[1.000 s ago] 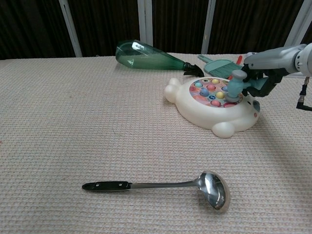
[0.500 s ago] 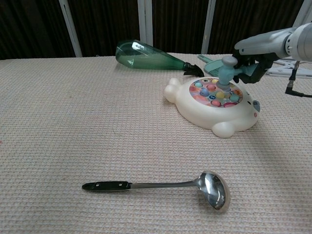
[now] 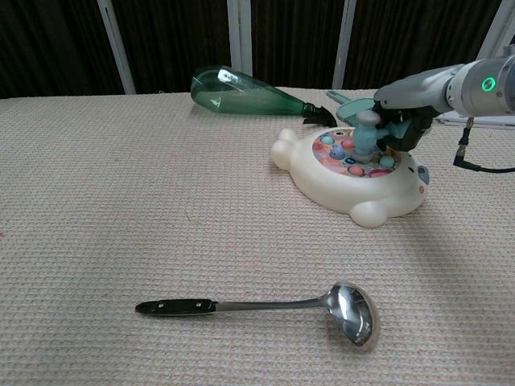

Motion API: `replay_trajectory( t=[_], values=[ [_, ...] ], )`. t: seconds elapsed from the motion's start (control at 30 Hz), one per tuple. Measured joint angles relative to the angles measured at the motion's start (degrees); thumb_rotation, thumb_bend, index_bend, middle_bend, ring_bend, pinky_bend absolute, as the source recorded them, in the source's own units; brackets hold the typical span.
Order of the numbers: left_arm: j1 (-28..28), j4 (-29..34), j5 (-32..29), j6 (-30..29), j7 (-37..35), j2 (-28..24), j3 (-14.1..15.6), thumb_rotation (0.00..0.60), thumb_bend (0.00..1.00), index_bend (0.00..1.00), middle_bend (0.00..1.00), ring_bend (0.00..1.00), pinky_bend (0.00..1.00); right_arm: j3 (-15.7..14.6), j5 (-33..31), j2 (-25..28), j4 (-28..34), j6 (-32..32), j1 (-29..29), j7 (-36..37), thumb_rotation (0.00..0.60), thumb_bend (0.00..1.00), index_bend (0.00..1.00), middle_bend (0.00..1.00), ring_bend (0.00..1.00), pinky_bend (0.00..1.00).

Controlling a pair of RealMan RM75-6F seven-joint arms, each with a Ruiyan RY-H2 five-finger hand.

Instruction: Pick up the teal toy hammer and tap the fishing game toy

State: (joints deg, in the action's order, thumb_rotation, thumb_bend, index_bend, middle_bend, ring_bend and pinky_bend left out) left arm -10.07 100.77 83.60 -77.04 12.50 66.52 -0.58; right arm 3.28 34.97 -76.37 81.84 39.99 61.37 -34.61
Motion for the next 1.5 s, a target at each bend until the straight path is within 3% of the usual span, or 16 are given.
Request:
replay_trajectory(
  t=[0.23,0.43,0.73,1.03,1.33,1.5],
  values=[
    [0.01,-0.18,0.25,-0.32,-0.38,-0.04,0.00,0.600,0.11,0.00,0.00,0.00,0.00,0.09,0.25,2.20,3.47,2.25,-0.03,0.16,0.600,0.98,1.00,0.84,0.70,0.35],
    [0.36,-0.27,0.48,-1.06,-0.70,-0.26,0.05,0.600,0.11,0.00,0.00,0.00,0.00,0.19,1.97,7.20,8.79,5.54,-1.69,1.40,0.600,0.98,1.00,0.84,0.70,0.35],
    [0.69,0.52,0.96,-1.75,-0.02,-0.64,0.29,0.600,0.11,0.00,0.00,0.00,0.00,-2.48,8.55,10.88,11.15,8.97,-9.41,8.27,0.600,0.98,1.00,0.84,0.70,0.31],
    [1.29,2.50,1.41,-2.89,1.97,-1.28,0.56,0.600,0.11,0.00,0.00,0.00,0.00,-5.00,17.32,7.05,1.53,9.09,-16.37,18.27,0.600,0.98,0.99,0.84,0.66,0.26],
    [1.51,4.09,1.60,-3.25,3.70,-1.65,0.71,0.600,0.11,0.00,0.00,0.00,0.00,-5.16,23.86,1.18,-9.76,7.28,-20.30,26.57,0.600,0.98,0.91,0.81,0.61,0.19],
    [1.62,4.49,1.44,-3.36,4.17,-1.80,0.70,0.600,0.11,0.00,0.00,0.00,0.00,-4.68,25.69,-1.05,-13.94,5.73,-21.60,29.69,0.600,0.98,0.82,0.74,0.54,0.14]
  ],
)
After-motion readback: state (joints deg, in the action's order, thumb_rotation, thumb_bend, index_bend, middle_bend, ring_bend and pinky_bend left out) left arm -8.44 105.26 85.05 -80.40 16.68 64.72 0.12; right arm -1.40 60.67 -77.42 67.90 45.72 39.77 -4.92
